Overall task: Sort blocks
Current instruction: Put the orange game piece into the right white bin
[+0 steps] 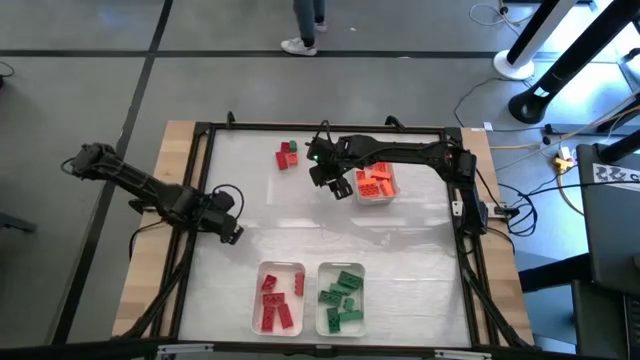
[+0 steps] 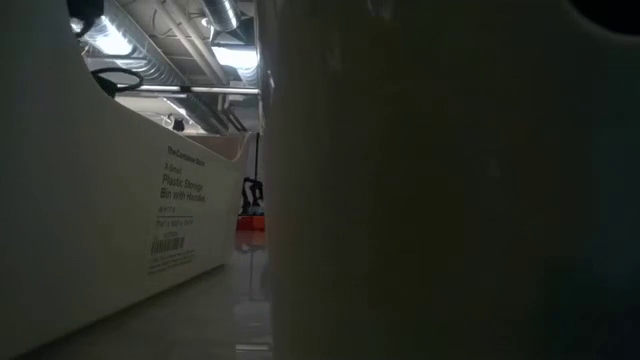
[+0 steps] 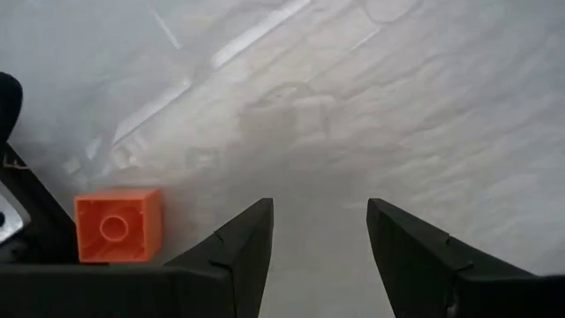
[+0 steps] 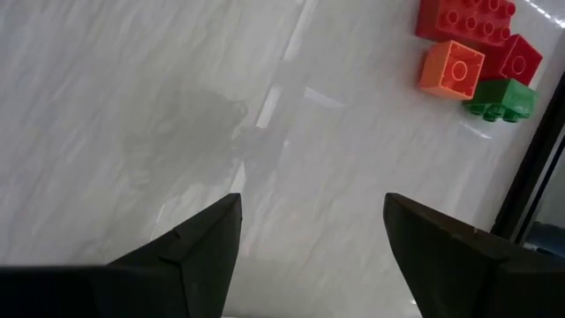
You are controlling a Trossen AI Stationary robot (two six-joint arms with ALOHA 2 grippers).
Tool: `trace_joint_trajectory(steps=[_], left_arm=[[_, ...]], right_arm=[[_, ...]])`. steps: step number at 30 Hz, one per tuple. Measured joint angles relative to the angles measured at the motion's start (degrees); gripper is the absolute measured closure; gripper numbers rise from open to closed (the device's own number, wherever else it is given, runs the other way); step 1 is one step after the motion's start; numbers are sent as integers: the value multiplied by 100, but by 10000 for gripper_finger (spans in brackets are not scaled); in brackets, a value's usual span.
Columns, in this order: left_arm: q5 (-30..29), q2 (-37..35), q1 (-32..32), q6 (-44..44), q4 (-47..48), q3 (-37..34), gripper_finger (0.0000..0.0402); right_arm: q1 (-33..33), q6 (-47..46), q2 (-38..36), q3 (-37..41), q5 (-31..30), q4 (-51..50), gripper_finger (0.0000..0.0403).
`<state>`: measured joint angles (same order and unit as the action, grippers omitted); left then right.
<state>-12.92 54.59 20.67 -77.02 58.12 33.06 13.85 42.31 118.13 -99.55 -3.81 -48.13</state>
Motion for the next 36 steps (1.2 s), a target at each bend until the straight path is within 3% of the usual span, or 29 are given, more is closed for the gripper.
trace_joint_trajectory(steps=[15,23,29,36], left_arm=[[505,532,-1089,2543,134,0,229],[470,887,-1290,2800,-231,2,229],[91,894,-1319,3207,-305,2,228],[343,1202,-1474,3424,-380,2,196]], right_arm=[[0,20,-4,0,0,5,127],[2,21,-4,0,0,10,127],[7,21,-4,0,0,6,127],[7,21,-4,0,2,14,127]])
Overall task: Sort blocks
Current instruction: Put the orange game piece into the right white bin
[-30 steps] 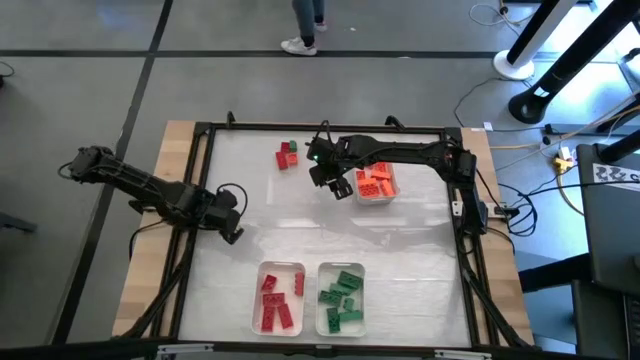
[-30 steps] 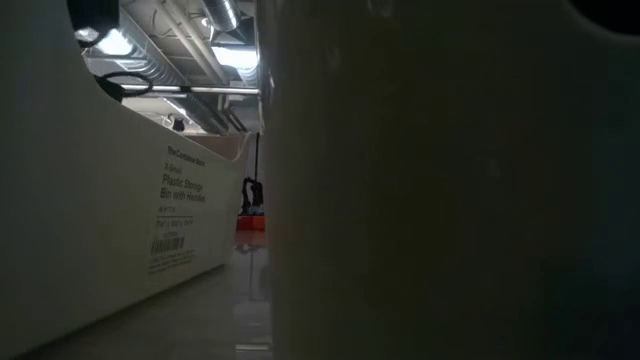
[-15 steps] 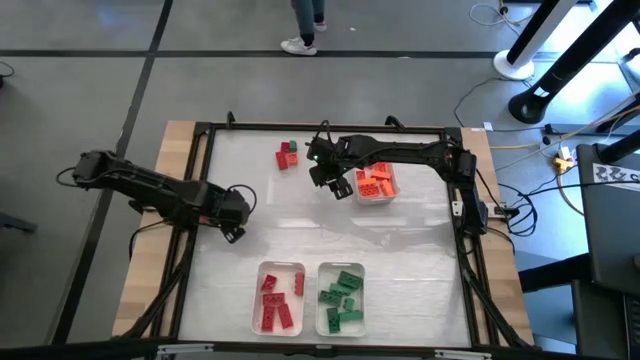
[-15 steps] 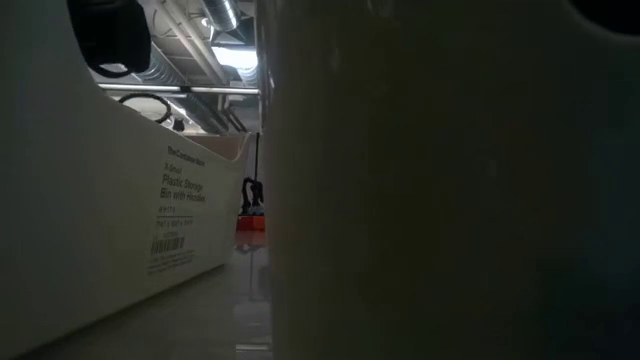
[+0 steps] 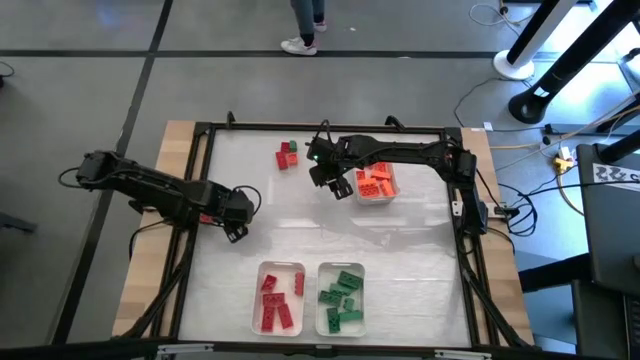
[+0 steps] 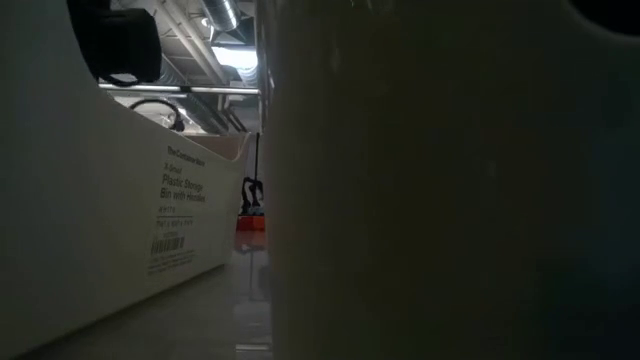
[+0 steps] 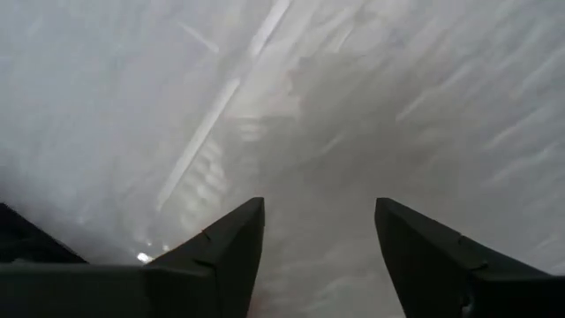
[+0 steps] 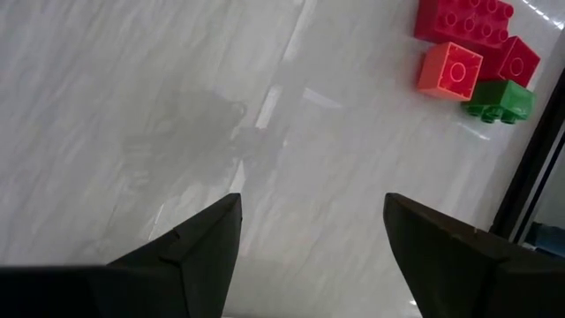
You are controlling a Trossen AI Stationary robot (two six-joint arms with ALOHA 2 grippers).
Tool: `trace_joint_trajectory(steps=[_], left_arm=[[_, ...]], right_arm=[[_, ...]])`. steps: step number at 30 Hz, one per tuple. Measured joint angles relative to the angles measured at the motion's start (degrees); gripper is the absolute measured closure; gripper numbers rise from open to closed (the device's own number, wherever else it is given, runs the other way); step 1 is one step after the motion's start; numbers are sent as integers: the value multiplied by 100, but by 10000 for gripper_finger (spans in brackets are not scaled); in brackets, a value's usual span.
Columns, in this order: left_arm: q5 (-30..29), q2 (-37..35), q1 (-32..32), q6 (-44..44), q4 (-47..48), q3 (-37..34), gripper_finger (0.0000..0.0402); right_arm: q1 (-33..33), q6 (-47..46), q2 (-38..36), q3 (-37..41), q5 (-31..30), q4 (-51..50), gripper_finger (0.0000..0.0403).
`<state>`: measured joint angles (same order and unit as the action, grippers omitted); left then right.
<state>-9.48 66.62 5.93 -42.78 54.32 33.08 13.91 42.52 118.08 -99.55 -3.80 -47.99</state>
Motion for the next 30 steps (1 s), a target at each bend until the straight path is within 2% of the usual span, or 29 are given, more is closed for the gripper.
trace_joint_trajectory(steps=[8,13,18,27,30], left_arm=[[53,715,-47,382,-1,130,158],[51,815,-47,234,598,485,153],[54,812,-47,-306,1385,651,153],[53,812,-47,-1995,1496,654,153],[47,812,-47,-2101,1480,654,153]], right_arm=[[0,0,0,0,-1,-6,127],[0,0,0,0,-2,-8,127],[-2,0,0,0,0,-6,127],[-2,0,0,0,-1,-10,127],[-2,0,0,0,0,-11,127]])
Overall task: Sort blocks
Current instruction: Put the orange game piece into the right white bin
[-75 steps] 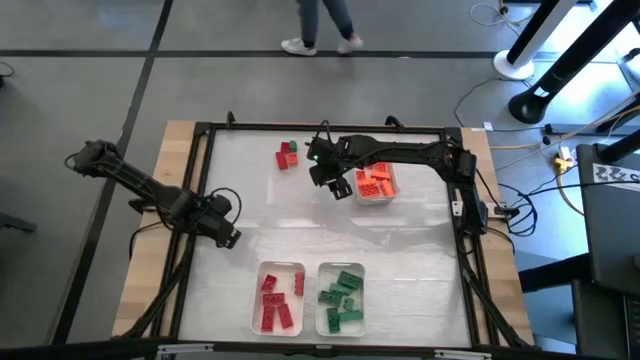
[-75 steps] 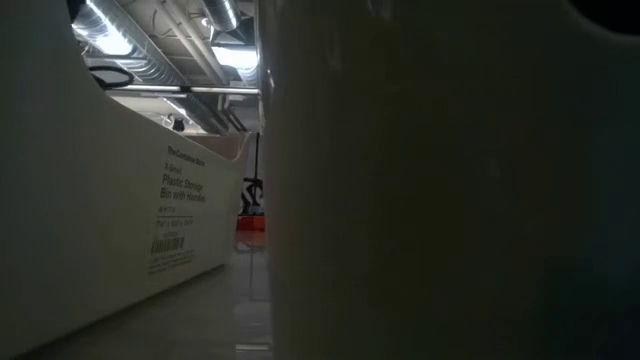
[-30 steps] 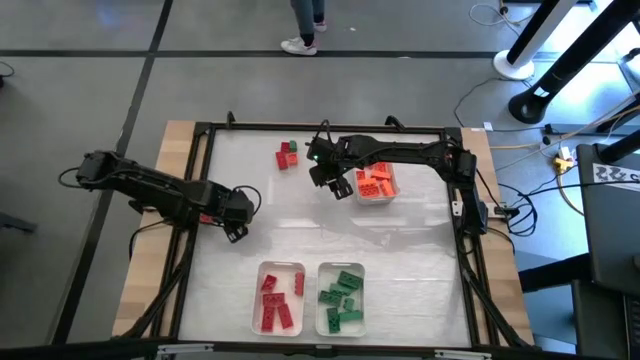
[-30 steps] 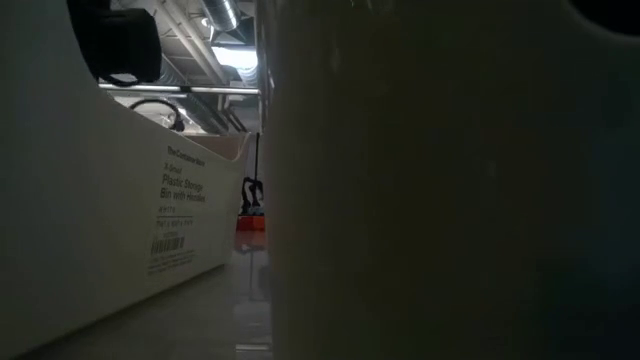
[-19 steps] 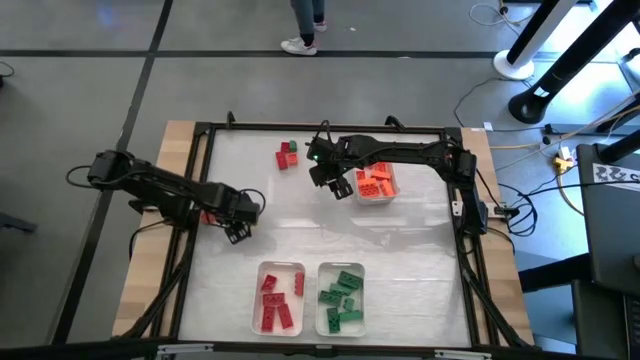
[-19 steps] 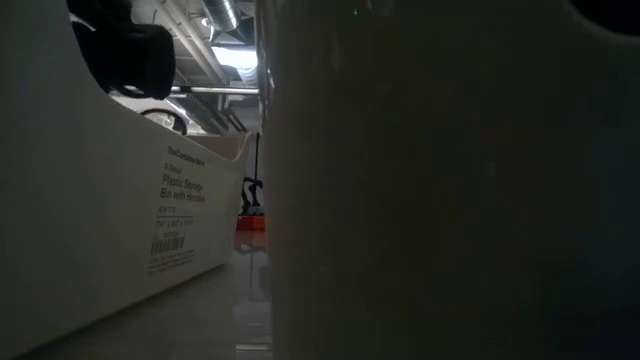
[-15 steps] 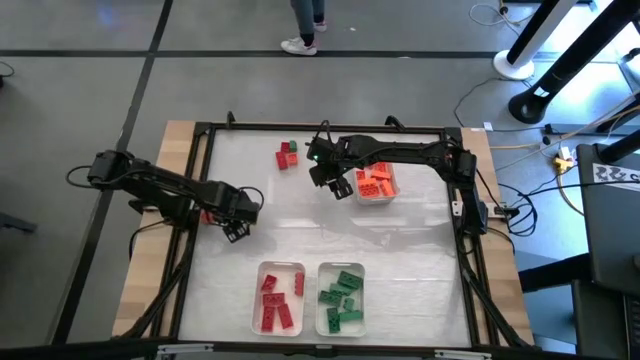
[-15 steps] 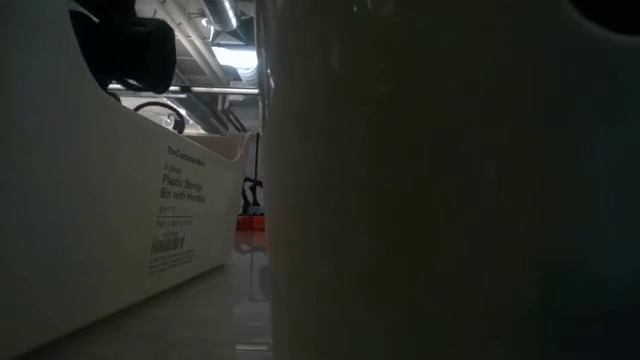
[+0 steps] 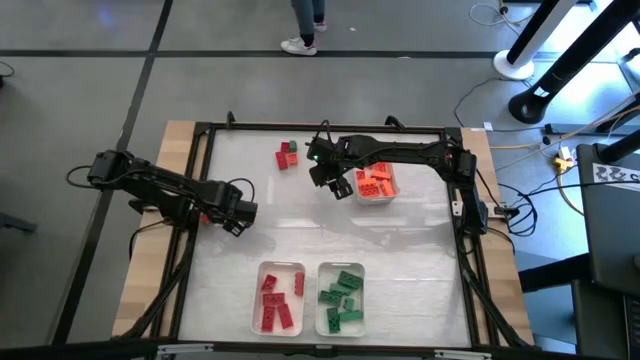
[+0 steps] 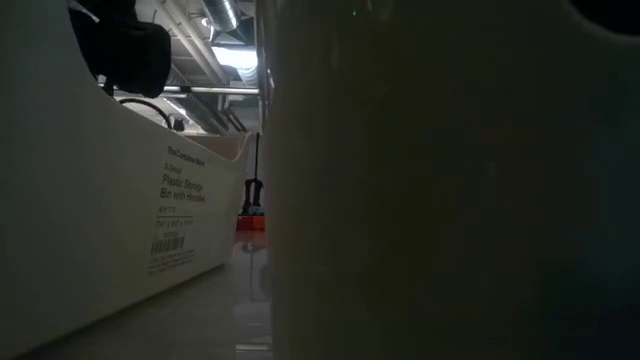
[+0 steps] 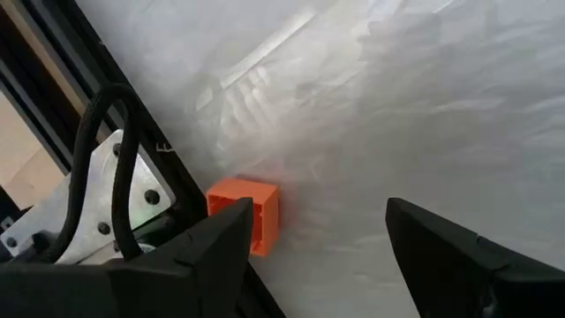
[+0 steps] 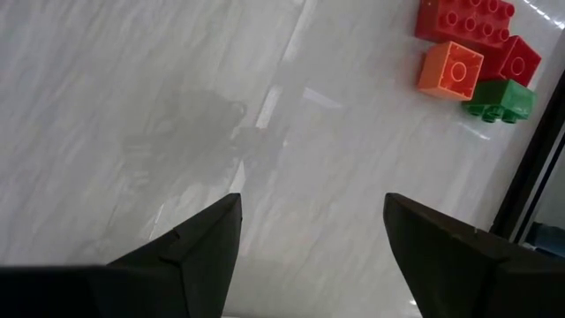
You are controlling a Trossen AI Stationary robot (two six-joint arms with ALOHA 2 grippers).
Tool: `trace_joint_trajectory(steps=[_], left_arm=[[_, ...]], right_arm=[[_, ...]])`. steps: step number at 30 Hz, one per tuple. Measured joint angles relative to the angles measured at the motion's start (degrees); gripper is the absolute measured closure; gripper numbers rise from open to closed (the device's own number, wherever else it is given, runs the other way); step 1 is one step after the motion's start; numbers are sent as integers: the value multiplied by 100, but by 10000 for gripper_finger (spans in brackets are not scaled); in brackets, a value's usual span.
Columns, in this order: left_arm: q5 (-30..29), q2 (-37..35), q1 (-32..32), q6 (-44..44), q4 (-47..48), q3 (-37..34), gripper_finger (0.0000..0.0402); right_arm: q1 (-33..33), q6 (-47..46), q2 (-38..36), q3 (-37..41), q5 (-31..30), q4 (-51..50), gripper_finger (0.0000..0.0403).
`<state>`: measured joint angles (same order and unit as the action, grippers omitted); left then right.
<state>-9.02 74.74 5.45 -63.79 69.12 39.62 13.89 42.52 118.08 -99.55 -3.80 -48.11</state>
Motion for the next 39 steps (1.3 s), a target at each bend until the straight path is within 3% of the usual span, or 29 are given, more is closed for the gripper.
trace_joint_trajectory(steps=[11,19,22,29,39], left_arm=[[371,0,0,786,-50,2,153],[1413,0,2,1833,-101,2,153],[1357,0,0,2326,-103,4,153],[561,0,0,3660,2,4,153],[509,0,2,5382,675,-8,153]], right_arm=[[0,0,0,0,0,2,127],[-4,0,0,0,0,32,127],[-4,0,0,-2,0,58,127],[-4,-23,0,-2,-1,42,127],[-4,-31,0,-2,0,36,127]])
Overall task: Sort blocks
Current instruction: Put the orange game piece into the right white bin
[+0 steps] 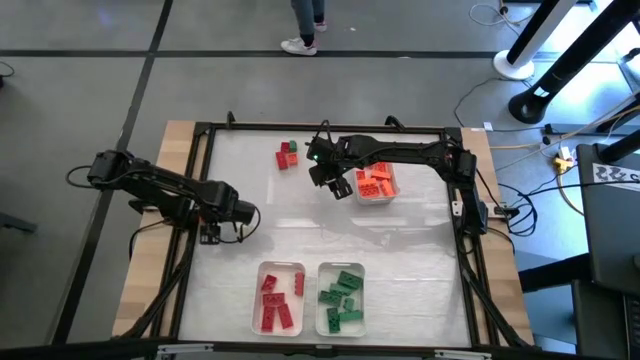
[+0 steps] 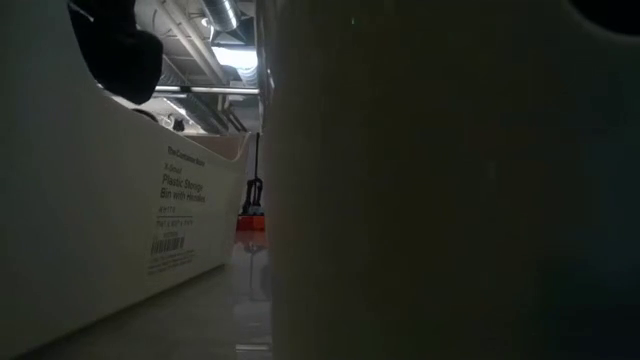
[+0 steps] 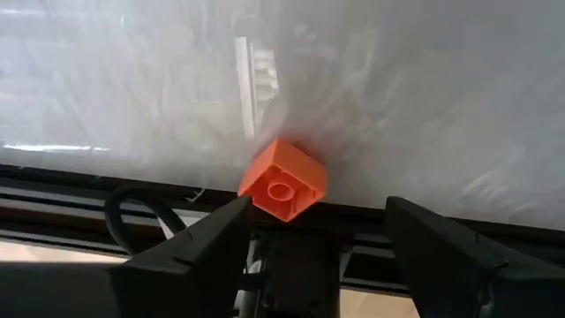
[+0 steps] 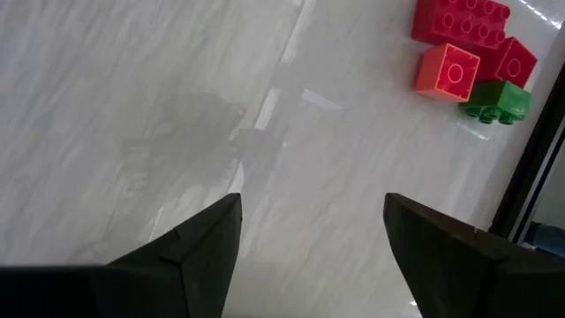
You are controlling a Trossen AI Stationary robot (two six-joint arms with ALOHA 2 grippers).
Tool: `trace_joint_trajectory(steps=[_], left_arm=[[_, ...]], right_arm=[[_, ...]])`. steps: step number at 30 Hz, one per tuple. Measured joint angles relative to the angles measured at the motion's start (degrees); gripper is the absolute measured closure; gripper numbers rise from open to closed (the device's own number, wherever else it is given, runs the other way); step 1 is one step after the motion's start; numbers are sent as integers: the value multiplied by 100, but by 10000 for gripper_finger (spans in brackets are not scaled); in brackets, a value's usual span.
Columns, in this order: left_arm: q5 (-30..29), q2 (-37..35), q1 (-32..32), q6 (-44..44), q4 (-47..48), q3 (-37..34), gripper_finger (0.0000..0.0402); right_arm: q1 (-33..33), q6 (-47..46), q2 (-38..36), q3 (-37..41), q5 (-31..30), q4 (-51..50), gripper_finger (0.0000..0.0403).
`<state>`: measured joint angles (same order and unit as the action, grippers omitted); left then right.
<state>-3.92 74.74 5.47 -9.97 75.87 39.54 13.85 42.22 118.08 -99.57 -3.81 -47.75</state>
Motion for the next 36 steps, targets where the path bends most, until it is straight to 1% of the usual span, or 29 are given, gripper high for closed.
trace_joint_trajectory(steps=[12,18,22,25,29,32,36], left_arm=[[-357,11,-28,-205,-18,-174,153],[-562,17,-28,-351,-200,-324,153],[-574,115,-28,-376,-199,-324,153],[-571,279,-28,-409,-257,-328,153],[-394,595,-33,-436,-467,-379,153],[-525,866,-33,-558,-411,-379,153],[-506,1181,-124,-521,-430,-381,153]], right_arm=[[0,2,0,0,1,3,127],[0,4,0,0,1,5,127],[0,4,0,0,1,6,127],[0,4,0,0,1,7,127],[0,7,0,0,4,2,127],[0,7,0,0,4,4,127],[0,7,0,0,4,5,127]])
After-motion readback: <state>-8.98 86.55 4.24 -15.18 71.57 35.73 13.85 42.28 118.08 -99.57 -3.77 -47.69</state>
